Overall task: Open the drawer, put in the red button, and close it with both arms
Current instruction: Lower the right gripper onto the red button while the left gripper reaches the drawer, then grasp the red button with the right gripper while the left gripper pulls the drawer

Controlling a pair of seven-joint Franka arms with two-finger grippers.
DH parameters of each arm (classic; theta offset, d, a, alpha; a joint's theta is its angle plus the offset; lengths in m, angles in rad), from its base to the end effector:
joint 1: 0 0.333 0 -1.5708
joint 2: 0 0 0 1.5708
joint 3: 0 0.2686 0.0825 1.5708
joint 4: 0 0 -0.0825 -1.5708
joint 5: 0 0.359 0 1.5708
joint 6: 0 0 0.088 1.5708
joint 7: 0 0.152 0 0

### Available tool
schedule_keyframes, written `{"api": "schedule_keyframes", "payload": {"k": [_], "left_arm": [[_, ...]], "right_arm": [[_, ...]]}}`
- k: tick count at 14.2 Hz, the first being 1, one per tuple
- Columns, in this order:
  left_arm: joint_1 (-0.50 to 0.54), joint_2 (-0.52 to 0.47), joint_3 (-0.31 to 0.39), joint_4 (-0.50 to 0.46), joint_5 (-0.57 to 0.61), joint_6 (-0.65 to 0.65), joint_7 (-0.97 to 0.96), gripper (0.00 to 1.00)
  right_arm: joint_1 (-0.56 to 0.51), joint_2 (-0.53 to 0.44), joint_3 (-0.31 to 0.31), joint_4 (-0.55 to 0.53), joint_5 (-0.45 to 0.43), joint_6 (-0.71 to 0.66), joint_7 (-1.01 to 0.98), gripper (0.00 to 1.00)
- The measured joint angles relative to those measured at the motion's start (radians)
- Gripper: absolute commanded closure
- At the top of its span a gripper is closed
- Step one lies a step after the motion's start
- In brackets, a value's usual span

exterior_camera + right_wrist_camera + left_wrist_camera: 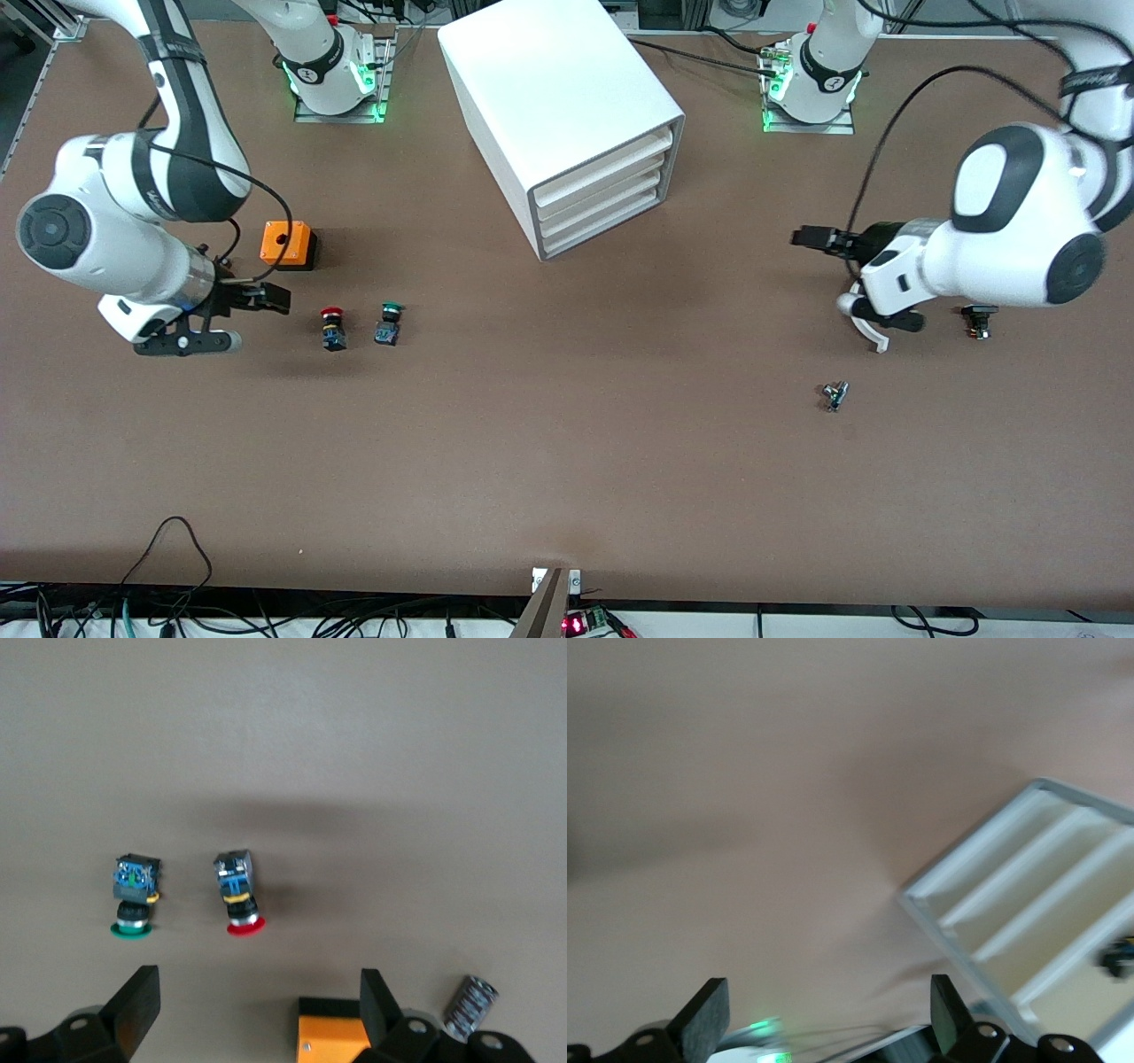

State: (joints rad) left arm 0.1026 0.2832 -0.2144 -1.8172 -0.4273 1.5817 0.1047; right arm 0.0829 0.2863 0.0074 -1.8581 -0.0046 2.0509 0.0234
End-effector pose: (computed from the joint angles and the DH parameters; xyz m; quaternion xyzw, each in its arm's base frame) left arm 0.5045 -0.1174 0.3007 0.9388 -0.0492 -0.2491 0.2327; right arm 0.5724 0.0513 0.2823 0.9983 0.0345 -0.0466 0.0036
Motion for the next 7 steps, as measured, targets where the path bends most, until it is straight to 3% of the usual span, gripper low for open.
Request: {"api": "schedule_keyframes", "payload": {"k": [3,7], "left_arm": [[-0.010,0.040,-0.022,-0.121,-0.173,0.084,0.014,0.00],[-0.053,0.074,-0.119,-0.202,-0.319,0.239,0.059,0.00]], "right_arm": [[0.031,0.064,0.001,-0.001,0.000,0.073,0.007,0.00],[0.039,0.153,-0.001,-0.003,0.000,0.144,0.008,0.00]]}}
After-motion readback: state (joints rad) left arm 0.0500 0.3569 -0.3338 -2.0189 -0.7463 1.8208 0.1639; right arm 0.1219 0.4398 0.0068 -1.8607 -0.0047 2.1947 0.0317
